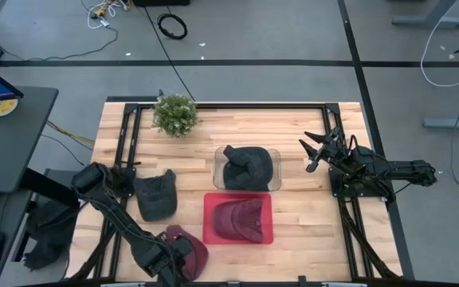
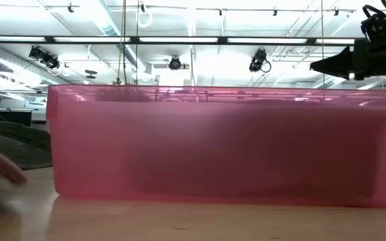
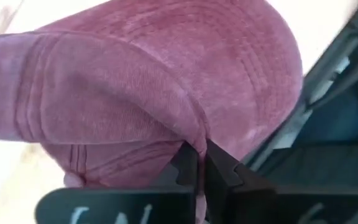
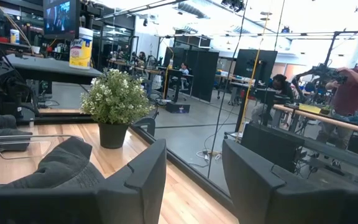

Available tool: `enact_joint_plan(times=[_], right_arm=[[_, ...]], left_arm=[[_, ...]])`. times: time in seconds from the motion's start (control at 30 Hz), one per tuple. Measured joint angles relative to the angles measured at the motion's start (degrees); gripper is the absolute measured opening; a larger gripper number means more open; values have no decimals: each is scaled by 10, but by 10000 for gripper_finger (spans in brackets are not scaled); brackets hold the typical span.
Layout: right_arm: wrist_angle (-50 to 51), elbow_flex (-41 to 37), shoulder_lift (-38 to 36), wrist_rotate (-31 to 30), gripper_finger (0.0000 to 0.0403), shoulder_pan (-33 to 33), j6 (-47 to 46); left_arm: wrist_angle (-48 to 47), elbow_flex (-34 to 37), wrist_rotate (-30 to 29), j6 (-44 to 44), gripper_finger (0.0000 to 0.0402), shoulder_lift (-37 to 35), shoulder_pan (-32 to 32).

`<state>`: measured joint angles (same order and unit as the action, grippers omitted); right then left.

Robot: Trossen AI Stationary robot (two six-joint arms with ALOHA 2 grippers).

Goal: Pick & Place hat
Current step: Put the red cap into the pink bin

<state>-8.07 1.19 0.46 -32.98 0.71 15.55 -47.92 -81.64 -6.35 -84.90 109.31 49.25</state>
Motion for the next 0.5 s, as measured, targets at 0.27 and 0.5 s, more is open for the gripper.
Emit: enact_joint_plan(times=[0.27, 0.5], right_arm=[[0, 0, 0, 0, 160, 0, 0], [0, 0, 0, 0, 160, 0, 0]], left_arm=[[-43, -63, -69, -19, 5, -61, 18], [-64, -115, -176, 25, 4, -69, -28]])
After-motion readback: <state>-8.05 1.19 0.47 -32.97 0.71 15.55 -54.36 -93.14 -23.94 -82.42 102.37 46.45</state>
